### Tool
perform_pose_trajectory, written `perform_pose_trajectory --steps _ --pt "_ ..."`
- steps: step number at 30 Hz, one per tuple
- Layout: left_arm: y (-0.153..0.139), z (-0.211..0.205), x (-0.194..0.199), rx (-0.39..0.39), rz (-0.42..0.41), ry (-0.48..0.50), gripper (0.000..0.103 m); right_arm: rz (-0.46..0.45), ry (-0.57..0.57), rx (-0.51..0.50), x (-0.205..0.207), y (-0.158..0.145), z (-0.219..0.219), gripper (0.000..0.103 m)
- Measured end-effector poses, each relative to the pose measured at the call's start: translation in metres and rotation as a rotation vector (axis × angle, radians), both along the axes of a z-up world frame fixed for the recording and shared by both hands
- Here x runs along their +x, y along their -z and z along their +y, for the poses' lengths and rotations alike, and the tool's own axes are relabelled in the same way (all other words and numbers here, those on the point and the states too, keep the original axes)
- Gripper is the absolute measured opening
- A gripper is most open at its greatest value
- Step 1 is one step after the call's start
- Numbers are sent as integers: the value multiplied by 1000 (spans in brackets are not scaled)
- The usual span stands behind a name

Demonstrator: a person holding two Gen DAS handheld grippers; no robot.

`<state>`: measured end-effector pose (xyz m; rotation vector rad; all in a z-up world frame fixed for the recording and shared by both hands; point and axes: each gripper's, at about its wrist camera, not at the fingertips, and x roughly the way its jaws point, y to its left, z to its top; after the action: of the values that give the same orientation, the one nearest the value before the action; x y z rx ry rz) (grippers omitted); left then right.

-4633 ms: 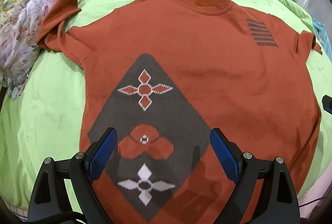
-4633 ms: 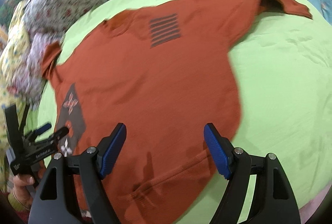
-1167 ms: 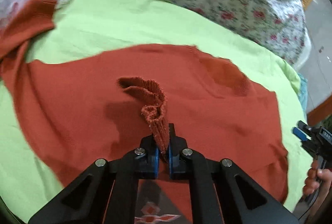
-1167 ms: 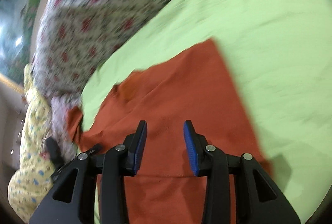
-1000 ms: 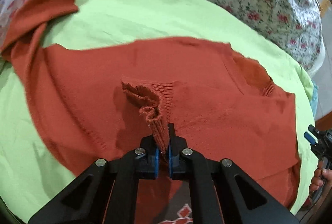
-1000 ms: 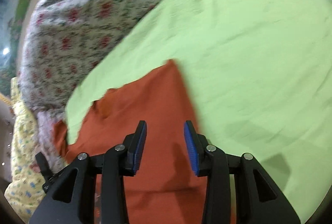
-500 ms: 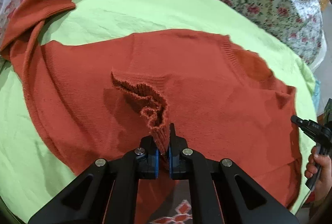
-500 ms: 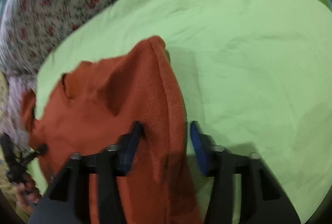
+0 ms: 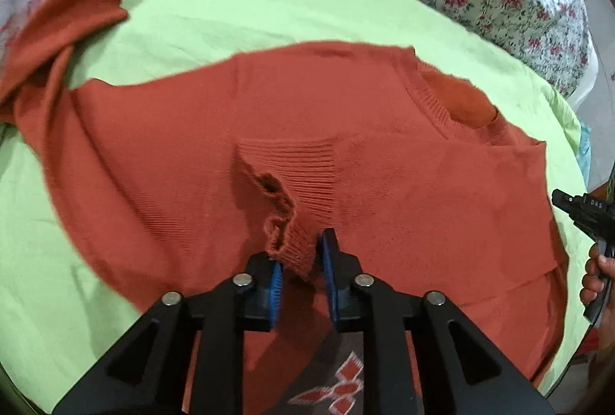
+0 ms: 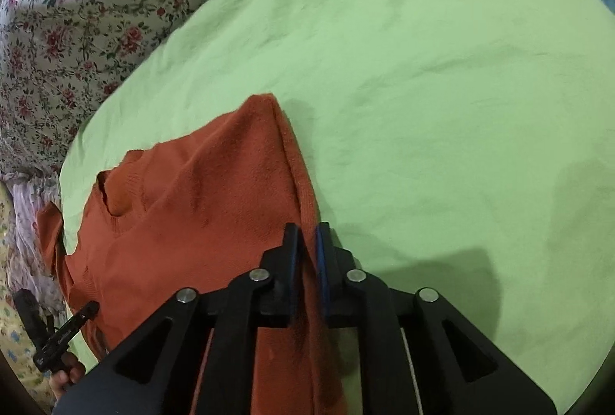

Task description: Fold small clothes

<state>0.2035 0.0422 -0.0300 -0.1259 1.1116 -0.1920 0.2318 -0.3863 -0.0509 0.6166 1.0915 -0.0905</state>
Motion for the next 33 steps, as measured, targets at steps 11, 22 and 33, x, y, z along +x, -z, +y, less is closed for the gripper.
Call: perform_pose_trajectory --steps 11,22,33 --pt "-38 97 19 162 -78 -259 70 -87 -78 62 -35 -41 44 34" --pt "-34 161 84 241 -49 -443 72 -68 -171 109 -39 -42 83 34" --pt "-38 155 94 146 -20 -334 3 -87 -187 116 -47 -50 80 34"
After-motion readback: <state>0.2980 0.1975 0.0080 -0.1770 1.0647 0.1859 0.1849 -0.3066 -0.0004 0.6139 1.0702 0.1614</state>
